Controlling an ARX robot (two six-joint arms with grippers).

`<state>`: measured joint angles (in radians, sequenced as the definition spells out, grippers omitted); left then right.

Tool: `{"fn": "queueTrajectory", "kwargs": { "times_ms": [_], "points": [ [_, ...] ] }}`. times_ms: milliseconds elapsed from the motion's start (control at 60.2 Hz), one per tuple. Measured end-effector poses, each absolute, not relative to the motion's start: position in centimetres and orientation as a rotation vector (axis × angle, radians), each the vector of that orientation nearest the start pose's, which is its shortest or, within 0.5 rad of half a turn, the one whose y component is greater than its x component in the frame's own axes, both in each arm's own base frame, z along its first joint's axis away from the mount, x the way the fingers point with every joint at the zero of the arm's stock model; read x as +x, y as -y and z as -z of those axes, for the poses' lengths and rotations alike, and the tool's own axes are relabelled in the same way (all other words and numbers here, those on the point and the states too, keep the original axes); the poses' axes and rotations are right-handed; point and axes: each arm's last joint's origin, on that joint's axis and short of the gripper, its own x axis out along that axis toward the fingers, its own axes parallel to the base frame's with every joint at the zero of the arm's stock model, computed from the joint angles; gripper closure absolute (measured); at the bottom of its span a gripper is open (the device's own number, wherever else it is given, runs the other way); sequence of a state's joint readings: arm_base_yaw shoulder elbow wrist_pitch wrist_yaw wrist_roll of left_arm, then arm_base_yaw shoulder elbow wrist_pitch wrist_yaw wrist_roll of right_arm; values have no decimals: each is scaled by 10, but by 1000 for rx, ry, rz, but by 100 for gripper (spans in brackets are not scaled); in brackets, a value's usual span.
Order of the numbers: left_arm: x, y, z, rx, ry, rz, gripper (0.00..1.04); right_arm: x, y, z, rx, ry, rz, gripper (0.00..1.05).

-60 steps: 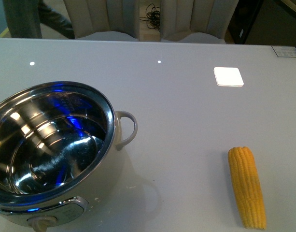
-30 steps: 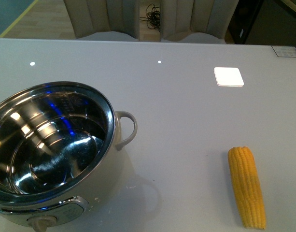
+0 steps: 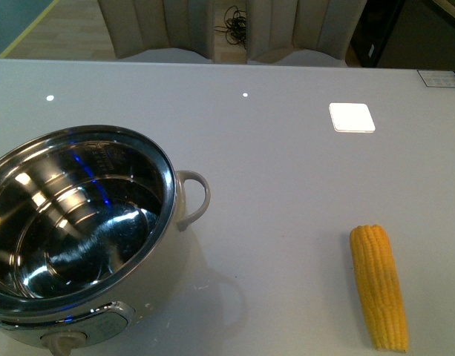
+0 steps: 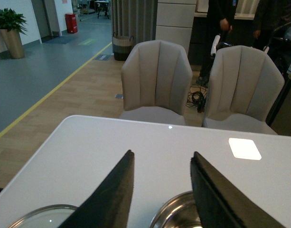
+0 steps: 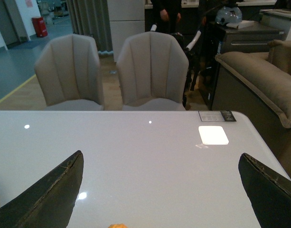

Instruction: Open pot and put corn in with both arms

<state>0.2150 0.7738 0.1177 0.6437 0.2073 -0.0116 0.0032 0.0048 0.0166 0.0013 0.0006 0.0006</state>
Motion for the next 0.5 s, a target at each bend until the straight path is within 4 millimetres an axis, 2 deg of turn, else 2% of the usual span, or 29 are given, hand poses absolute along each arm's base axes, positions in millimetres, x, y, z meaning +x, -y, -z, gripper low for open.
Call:
{"fn": "queueTrajectory", "kwargs": {
  "times_ms": [83,133,498],
  "points": [
    [150,-23,-182,-13,-9,-8,95,97,0,-169,1,13,-3,9],
    [147,-20,-181,-13,-8,-10,102,97,0,-169,1,13,-3,9],
    [130,-1,-169,-8,2,1,101,97,0,-169,1,13,-3,9]
  ]
}}
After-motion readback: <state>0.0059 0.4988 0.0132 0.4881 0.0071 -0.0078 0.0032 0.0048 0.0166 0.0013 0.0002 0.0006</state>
